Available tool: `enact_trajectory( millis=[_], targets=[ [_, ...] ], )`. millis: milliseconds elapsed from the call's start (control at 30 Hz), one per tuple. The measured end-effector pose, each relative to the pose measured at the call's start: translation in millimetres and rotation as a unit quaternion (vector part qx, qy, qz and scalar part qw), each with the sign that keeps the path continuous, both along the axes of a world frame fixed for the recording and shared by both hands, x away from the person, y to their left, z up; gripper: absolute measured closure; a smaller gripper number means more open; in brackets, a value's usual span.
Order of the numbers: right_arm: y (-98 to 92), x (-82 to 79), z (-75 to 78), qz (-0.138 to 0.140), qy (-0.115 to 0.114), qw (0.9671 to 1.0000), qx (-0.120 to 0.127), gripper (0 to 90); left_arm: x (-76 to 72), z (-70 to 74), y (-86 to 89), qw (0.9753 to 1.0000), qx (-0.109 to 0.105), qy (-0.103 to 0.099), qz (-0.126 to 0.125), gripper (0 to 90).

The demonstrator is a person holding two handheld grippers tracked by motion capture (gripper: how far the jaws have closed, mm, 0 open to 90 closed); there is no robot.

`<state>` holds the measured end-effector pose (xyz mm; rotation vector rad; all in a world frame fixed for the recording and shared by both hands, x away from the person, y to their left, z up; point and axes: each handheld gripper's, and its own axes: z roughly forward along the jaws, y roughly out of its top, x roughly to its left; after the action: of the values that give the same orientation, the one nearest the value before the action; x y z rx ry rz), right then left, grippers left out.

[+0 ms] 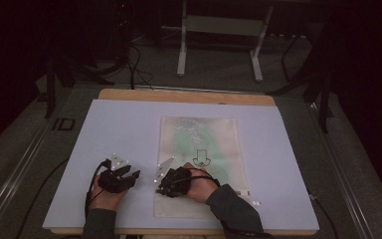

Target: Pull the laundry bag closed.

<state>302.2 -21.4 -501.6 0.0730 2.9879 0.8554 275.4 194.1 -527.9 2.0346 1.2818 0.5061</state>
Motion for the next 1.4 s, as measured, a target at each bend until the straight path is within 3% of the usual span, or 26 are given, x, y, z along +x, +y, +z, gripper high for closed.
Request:
enact_trajectory(
  millis=[233,700,833,1033,1400],
  targets=[
    [5.0,3.5,-6.7,-0.001,0.019,0.9997,-0.016,78.7,-2.1,0.8,-4.4,0.9998,-0.009,0.001,-0.019,59.1],
    [0.4,1.2,-12.8,-0.009,0.015,0.9998,0.0,81.7,-7.5,3.4,-17.5,0.9979,-0.032,0.002,-0.056,65.1],
    [1.0,-0.4,-12.7,-0.009,0.009,0.9999,-0.003,81.7,-8.2,3.6,-22.0,0.9954,-0.049,0.01,-0.082,73.5],
    [1.1,-1.9,-13.3,-0.008,0.0,1.0,-0.003,81.7,-8.8,2.9,-30.1,0.993,-0.048,0.018,-0.106,88.7],
    [-0.9,-3.1,-14.8,-0.014,0.002,0.9999,0.005,81.7,-10.2,1.8,-45.1,0.9898,-0.046,0.024,-0.133,89.0]
  ],
)
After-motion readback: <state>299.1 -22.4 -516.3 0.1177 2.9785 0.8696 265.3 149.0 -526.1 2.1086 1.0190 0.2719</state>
